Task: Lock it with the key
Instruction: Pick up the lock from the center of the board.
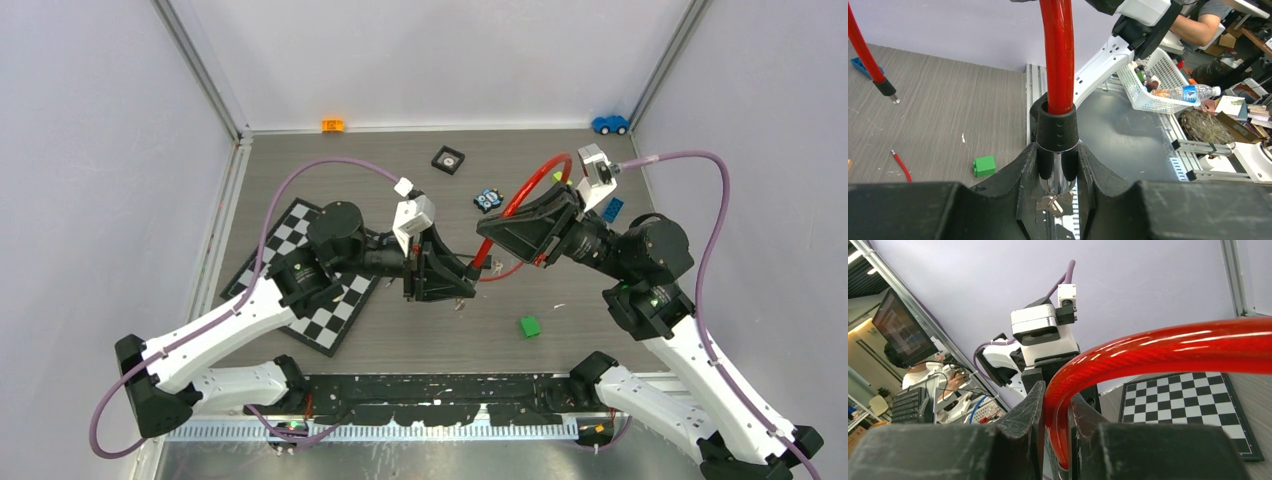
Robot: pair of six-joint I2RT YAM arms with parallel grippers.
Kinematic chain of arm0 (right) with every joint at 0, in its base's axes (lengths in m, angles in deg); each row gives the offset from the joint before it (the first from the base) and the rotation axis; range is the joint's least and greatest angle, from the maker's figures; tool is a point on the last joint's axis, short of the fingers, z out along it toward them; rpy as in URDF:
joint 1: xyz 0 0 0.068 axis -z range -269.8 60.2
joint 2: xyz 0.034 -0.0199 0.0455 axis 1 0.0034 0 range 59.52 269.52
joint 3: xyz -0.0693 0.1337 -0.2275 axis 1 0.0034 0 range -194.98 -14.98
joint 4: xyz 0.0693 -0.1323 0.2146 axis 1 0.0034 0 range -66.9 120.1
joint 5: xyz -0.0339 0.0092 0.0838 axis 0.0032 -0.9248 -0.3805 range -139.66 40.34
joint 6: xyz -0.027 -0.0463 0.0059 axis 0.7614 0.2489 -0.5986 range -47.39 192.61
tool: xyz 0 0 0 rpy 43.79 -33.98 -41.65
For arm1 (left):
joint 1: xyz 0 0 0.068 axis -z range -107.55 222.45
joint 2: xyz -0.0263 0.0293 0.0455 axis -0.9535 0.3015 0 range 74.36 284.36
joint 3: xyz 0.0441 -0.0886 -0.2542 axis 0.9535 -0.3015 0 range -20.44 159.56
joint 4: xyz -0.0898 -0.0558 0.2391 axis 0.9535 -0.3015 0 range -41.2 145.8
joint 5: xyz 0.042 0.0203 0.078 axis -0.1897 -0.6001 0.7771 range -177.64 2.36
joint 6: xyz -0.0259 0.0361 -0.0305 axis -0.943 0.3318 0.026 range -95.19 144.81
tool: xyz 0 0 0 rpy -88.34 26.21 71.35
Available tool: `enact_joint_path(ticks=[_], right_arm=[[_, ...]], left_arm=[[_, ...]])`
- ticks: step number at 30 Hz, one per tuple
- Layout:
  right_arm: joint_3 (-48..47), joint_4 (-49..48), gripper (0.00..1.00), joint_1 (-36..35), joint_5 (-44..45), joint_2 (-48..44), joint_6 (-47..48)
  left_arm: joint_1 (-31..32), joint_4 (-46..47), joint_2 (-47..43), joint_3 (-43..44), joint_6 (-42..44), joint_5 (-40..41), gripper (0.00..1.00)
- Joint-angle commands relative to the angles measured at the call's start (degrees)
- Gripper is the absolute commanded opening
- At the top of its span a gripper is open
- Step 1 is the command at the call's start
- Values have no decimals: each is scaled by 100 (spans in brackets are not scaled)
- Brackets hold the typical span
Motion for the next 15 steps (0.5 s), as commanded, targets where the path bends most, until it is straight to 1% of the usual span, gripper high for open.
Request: enact_joint_path(ticks=[1,3,5,8,13,14,15], right_arm=[[-88,-225,10,-24,60,-167,252],[-97,-138,13,-24,75,-186,309],[-97,-40,16,-24,111,-211,369],[-73,99,23,-21,176,-263,478],[26,300,28,-24,501,-378,615],[63,337,30,-24,607,-393,646],[83,393,39,-24,751,-420,671]], left_arm=[[-58,-190,61,260,330,184,0],[-69,-261,44,289,440,205,0],[-71,-579,35,388,626,312,0],[-71,-1243,-1,620,918,884,0],[-72,-1963,-152,948,1392,1966,0],[-71,-2053,-171,991,1462,2092,0],[-71,-2123,-191,1025,1538,2232,0]])
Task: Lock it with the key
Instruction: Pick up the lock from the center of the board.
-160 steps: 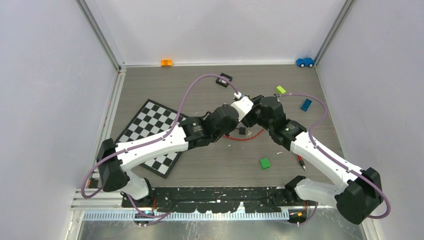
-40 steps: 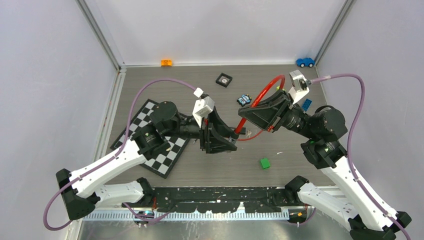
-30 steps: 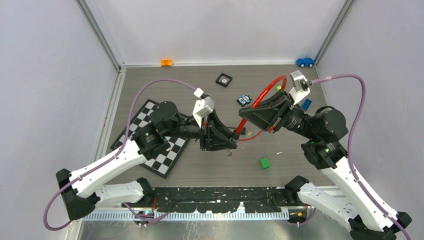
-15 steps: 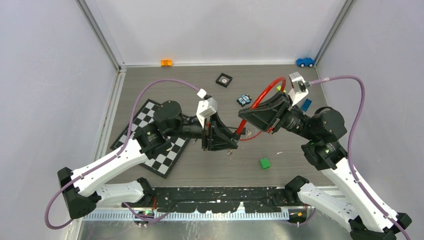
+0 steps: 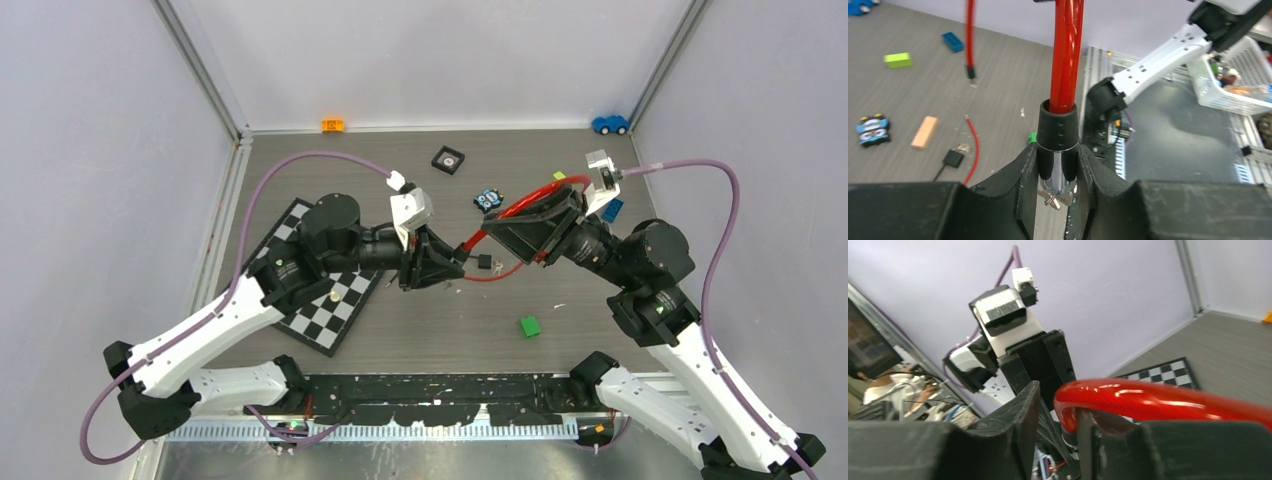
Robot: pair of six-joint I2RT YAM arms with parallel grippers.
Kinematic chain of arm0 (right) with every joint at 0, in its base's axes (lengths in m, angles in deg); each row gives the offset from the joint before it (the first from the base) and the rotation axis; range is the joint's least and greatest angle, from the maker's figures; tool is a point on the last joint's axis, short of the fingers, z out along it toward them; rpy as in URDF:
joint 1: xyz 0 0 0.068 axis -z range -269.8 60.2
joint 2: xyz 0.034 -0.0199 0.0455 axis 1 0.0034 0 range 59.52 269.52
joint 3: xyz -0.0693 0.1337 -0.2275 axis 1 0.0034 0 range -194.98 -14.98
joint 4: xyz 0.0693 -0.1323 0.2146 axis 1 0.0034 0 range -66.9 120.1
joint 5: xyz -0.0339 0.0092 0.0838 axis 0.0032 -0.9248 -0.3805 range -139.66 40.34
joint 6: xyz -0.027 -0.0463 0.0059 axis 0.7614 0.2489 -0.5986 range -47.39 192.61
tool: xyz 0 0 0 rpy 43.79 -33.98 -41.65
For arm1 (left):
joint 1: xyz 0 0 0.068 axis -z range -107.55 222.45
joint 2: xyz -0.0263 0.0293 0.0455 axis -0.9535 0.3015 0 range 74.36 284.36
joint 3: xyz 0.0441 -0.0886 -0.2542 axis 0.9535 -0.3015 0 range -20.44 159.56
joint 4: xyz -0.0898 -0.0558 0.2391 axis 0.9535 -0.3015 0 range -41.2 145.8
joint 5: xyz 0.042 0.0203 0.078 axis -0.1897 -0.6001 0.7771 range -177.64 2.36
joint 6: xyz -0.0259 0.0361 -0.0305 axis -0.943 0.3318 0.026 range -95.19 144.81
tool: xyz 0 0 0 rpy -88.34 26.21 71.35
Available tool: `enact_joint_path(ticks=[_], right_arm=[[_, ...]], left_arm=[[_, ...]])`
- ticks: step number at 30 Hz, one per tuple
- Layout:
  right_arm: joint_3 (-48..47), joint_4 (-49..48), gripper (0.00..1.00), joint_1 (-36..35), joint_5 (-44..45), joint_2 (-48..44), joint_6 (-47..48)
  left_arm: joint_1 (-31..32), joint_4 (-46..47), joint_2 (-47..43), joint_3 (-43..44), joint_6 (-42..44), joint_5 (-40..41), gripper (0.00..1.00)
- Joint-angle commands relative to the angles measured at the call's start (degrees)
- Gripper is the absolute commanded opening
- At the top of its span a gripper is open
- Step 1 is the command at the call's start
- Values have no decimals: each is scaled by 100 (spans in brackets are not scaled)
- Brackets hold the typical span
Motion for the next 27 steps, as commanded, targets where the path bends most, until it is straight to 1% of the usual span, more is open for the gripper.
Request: enact_joint_path(ticks=[1,3,5,9,13,16,19,22,25,27], right_arm=[[12,-66,48,-30,367,-226,271],[47,146,58,-30,558,-258,385],[51,397,62,-30,640,-273,536],[114,924,64,-31,729,-303,758],[210,1532,64,-30,974,-426,1022],[248,2173,64,-30,1578,-541,1176],[321,2853,64,-30,2220,-619,1193],[469,3366,64,-30,3207,-644,1003],[474,4073,64,-30,4151,-431,632],[407,4544,64,-30,4401,-102,306]], left_arm=[[-45,-614,-198,403,515,1192,0],[-45,-784,-203,542,612,1468,0],[-45,-967,-200,690,724,1713,0],[-45,-1102,-221,908,835,2374,0],[-45,-1552,-21,1326,958,3054,0],[-45,-1811,144,1587,935,3464,0],[-45,-1847,217,1656,878,3574,0],[-53,-1937,288,1679,871,3610,0],[-54,-2019,331,1686,868,3638,0],[-62,-2078,371,1700,848,3690,0]])
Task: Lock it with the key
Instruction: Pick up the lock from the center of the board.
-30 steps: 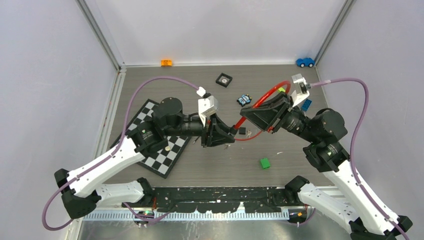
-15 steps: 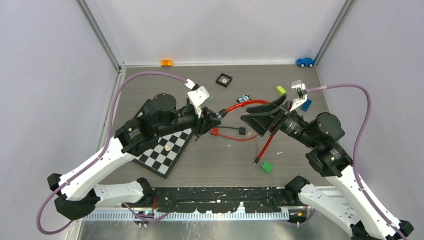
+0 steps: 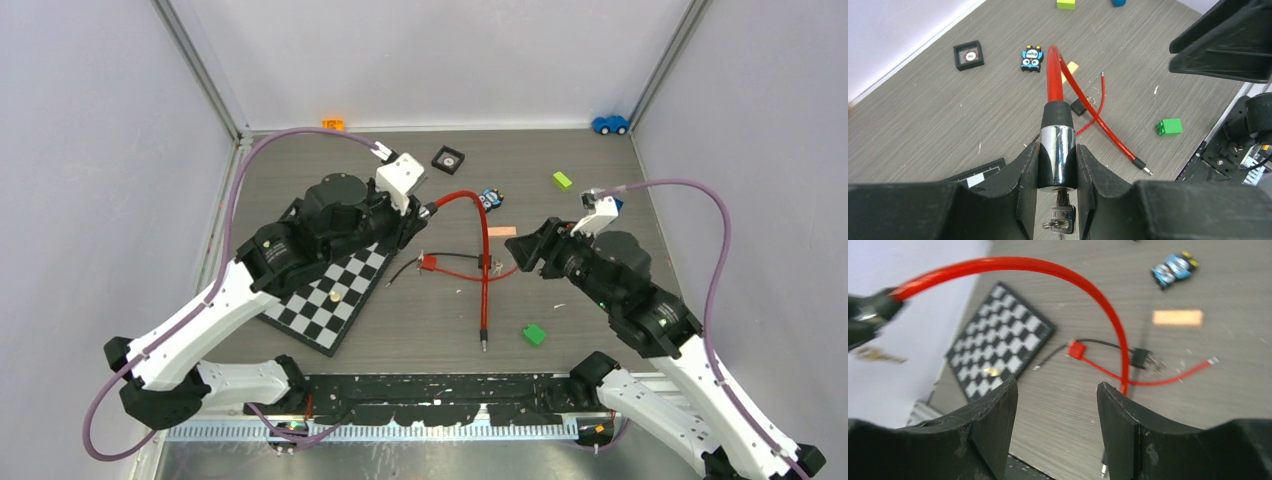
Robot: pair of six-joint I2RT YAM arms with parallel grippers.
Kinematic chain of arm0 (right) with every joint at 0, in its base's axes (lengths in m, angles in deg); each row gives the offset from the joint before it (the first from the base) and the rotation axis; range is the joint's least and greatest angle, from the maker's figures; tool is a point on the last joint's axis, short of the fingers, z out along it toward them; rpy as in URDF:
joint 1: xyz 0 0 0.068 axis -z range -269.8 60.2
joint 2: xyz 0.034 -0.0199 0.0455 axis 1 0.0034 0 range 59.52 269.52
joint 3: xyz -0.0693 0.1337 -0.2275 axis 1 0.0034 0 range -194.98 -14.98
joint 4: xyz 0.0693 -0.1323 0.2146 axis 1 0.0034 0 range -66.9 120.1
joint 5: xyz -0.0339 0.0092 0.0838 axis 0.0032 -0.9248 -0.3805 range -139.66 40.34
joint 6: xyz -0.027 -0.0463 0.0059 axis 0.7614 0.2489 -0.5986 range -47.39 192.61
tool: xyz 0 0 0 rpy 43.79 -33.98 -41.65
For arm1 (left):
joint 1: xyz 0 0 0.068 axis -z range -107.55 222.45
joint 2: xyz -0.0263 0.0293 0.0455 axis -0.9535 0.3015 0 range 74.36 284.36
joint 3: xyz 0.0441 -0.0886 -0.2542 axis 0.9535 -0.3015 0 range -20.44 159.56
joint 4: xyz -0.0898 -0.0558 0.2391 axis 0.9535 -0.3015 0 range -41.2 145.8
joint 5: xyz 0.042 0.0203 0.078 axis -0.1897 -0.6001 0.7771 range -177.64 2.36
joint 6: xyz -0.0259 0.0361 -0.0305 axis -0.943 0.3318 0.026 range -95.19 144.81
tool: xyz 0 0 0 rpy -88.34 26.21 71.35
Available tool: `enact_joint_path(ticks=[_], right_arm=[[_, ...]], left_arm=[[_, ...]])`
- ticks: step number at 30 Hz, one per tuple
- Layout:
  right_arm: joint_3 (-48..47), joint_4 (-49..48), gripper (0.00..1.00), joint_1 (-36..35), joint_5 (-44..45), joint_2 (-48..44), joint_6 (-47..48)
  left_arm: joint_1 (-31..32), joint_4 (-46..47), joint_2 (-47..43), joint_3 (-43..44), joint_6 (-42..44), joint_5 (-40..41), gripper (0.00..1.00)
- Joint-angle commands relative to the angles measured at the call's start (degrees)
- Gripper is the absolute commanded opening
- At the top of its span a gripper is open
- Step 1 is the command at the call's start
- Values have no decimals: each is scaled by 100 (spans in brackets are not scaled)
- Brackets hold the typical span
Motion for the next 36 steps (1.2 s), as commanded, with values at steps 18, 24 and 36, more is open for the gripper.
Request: enact_joint_path(ticks=[18,24,36], right_arm=[[2096,-289,56,-80,-658,2373,-2127],[2417,-1447,55,-94,-637,2946,-2166],[1847,-1499,42,-207,242,4418,-1864]], left_arm=[[-36,-52,119,27,-118,259,0],[-36,-36,130,-34,-169,151,0],[-36,4,110,-98,-251,-64,0]])
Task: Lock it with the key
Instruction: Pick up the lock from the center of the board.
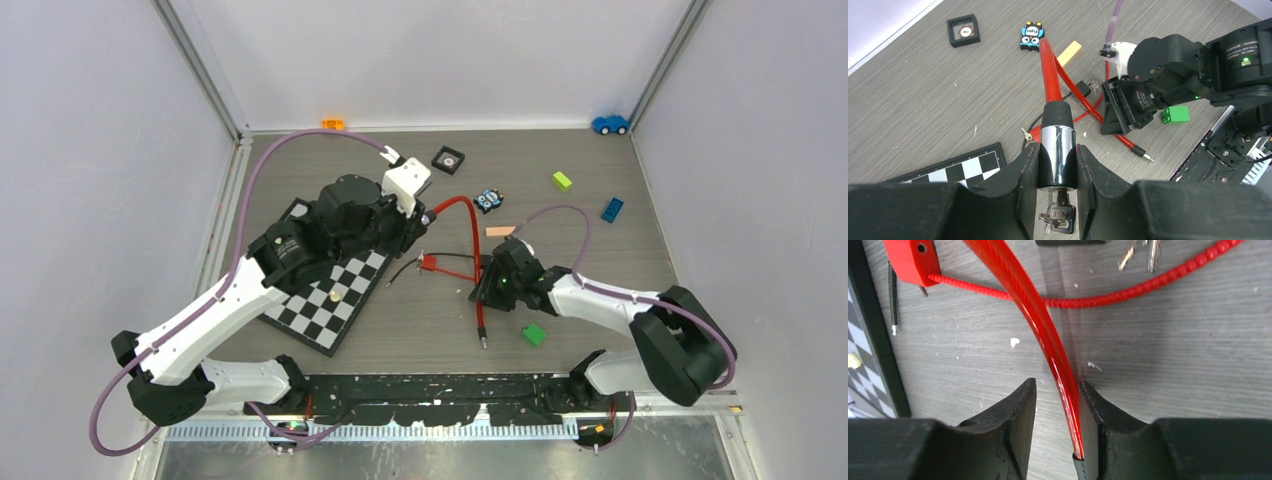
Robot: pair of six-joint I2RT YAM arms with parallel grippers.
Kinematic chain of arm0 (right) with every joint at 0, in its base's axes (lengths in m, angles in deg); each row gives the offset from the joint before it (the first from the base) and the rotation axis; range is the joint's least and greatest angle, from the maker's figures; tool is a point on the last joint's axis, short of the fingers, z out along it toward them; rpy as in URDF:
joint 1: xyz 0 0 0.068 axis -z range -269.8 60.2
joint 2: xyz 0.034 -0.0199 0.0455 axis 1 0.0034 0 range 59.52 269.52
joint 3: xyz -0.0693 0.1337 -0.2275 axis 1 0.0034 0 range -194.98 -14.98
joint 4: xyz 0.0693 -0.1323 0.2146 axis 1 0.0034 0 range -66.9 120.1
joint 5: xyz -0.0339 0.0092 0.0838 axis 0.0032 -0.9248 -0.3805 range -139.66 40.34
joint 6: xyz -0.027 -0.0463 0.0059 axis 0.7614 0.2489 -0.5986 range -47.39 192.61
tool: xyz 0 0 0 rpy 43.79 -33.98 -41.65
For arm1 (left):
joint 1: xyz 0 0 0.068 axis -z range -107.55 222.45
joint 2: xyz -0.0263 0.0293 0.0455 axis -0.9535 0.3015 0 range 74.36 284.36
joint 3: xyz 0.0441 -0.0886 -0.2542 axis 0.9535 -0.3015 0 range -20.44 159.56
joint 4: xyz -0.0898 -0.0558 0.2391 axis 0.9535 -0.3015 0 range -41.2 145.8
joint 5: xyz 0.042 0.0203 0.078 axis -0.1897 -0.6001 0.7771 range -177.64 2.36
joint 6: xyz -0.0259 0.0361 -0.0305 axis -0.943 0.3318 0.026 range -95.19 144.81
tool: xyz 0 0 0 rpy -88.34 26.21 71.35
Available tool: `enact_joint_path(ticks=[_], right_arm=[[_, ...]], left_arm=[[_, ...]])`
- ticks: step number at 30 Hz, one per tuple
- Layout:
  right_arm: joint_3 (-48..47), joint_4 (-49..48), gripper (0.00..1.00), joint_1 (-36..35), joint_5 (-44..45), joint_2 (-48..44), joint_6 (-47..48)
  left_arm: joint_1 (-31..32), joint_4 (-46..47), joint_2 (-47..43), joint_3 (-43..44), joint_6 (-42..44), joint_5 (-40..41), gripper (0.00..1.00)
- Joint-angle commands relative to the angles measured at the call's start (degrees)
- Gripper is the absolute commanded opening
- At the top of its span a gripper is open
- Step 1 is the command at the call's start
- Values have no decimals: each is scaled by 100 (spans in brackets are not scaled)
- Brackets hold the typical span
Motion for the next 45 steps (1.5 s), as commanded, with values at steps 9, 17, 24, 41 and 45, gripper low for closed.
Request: enact_joint_path(ticks=[9,17,24,41,45], right_arm=[[-853,1358,3,-395,1557,1261,403],[-737,1239,1,-411,1992,-35,205],[-1080,1468,1,-411,2156,-1727,123],[-3047,1852,1,-411,2139,-2951,521],[-3277,1888,1,-411,2308,-3104,269]], left_arm=[[-21,294,-130,-77,-52,-196,0],[-30,188,-298,-222,-64,279,0],[-105,526,-683,-1013,-605,278,0],[-160,2037,-1332,-2159,-1363,-1217,0],[-162,2571,-1484,-2384,-1502,-1043,0]])
